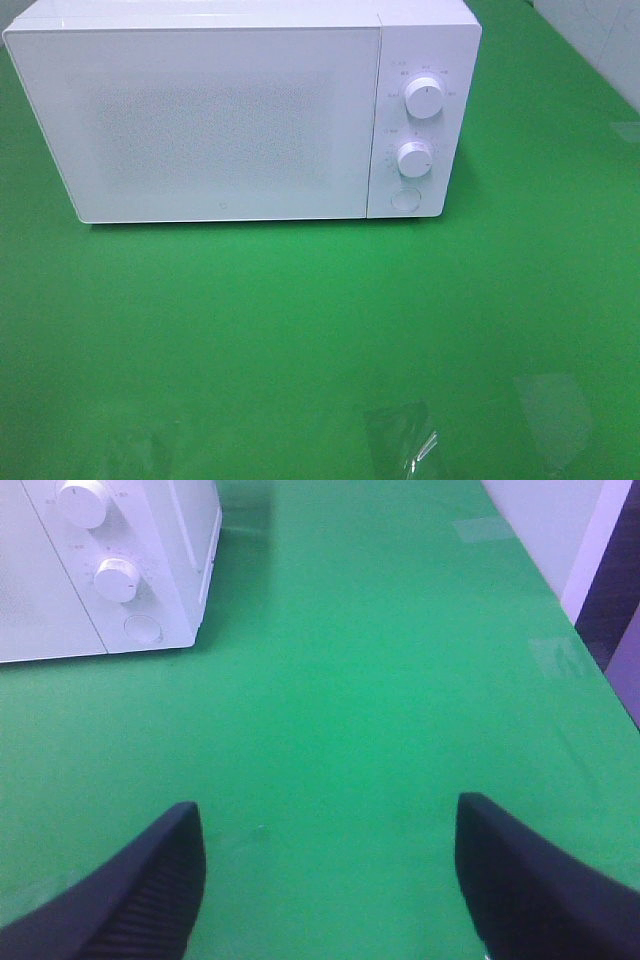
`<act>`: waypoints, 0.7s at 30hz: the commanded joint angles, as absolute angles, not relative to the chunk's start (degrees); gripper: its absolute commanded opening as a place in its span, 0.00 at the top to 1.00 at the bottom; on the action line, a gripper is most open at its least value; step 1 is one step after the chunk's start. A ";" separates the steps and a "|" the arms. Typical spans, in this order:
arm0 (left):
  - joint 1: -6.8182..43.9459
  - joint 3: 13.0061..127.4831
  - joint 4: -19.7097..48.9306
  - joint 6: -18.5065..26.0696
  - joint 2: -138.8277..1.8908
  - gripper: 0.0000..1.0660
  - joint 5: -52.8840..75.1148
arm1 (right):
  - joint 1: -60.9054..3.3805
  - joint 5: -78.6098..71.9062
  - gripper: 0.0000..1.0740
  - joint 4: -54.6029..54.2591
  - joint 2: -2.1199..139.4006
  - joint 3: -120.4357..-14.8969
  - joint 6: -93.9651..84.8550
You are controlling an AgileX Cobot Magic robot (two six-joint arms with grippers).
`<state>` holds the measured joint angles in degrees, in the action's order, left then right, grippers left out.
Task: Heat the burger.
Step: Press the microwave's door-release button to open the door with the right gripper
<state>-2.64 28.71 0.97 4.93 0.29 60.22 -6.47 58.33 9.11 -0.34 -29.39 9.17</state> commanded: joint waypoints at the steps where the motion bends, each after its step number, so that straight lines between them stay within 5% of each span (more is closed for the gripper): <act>1: -2.69 28.59 1.03 4.98 1.49 0.08 59.47 | -5.96 57.64 0.34 9.45 -1.66 -29.22 8.54; 21: -2.69 28.59 1.03 4.98 1.43 0.08 59.47 | -6.13 57.64 0.34 9.45 -1.66 -29.22 8.59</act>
